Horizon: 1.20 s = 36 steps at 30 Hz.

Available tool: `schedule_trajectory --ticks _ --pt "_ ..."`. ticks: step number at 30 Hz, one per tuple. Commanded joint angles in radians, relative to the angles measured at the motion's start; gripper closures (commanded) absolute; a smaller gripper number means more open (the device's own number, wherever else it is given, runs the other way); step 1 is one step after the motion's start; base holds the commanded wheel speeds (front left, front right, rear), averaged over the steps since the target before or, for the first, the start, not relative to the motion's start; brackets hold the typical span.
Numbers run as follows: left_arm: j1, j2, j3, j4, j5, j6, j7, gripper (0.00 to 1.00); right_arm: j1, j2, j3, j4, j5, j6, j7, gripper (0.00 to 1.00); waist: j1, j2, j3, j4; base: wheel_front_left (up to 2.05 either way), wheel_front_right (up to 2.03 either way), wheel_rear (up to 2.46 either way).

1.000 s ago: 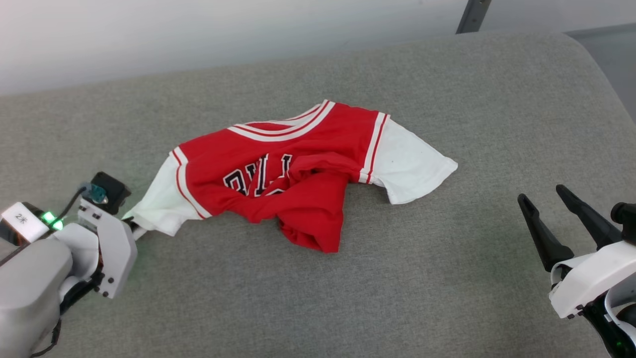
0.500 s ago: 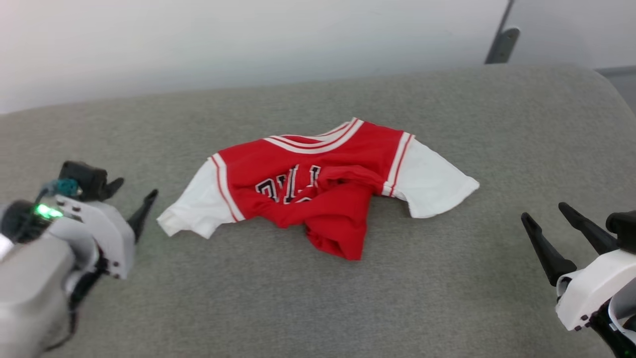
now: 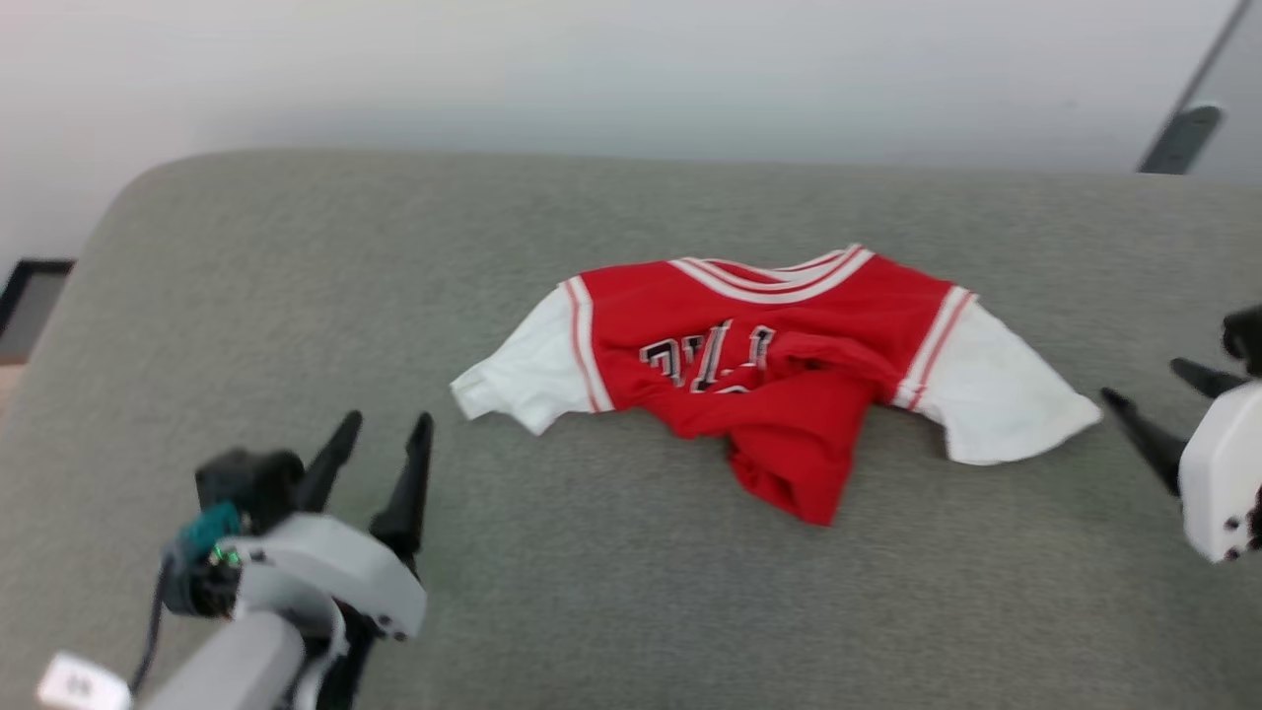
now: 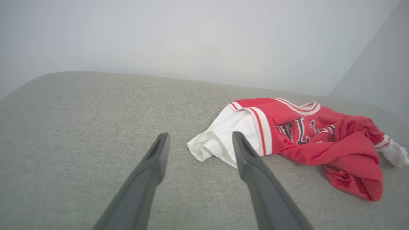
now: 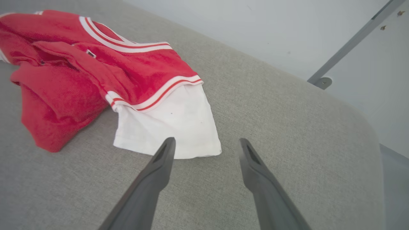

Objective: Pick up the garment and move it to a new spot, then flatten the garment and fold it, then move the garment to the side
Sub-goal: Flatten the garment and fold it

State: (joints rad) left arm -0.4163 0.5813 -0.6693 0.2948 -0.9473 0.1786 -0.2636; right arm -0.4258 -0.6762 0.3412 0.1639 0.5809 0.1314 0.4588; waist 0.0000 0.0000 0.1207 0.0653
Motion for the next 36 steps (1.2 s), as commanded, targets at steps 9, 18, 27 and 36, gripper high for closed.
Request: schedule_trajectory --ticks 9,18,27,36 --pt "0.208 -0.170 0.254 -0.226 0.297 -0.007 0.000 0.00 -0.259 -0.125 0.179 0.195 0.181 -0.001 0.157 0.00 0.0000 0.0000 0.144 0.184 0.00 0.00 0.00" --pt "0.188 -0.263 0.336 -0.209 0.411 -0.106 0.000 0.00 -0.473 -0.148 0.305 0.392 0.211 -0.001 0.239 0.00 0.0000 0.0000 0.260 0.262 0.00 0.00 0.00" --pt "0.152 -0.248 0.393 -0.196 0.459 -0.162 0.000 0.00 -0.493 -0.116 0.429 0.459 0.324 -0.001 0.359 0.00 0.0000 0.0000 0.274 0.243 0.00 0.00 0.00" --pt "-0.155 -0.149 0.308 -0.126 0.506 -0.283 0.125 0.00 -0.559 -0.126 0.481 0.455 0.350 -0.001 0.310 1.00 0.0000 0.0000 0.293 0.190 0.00 0.00 0.00"
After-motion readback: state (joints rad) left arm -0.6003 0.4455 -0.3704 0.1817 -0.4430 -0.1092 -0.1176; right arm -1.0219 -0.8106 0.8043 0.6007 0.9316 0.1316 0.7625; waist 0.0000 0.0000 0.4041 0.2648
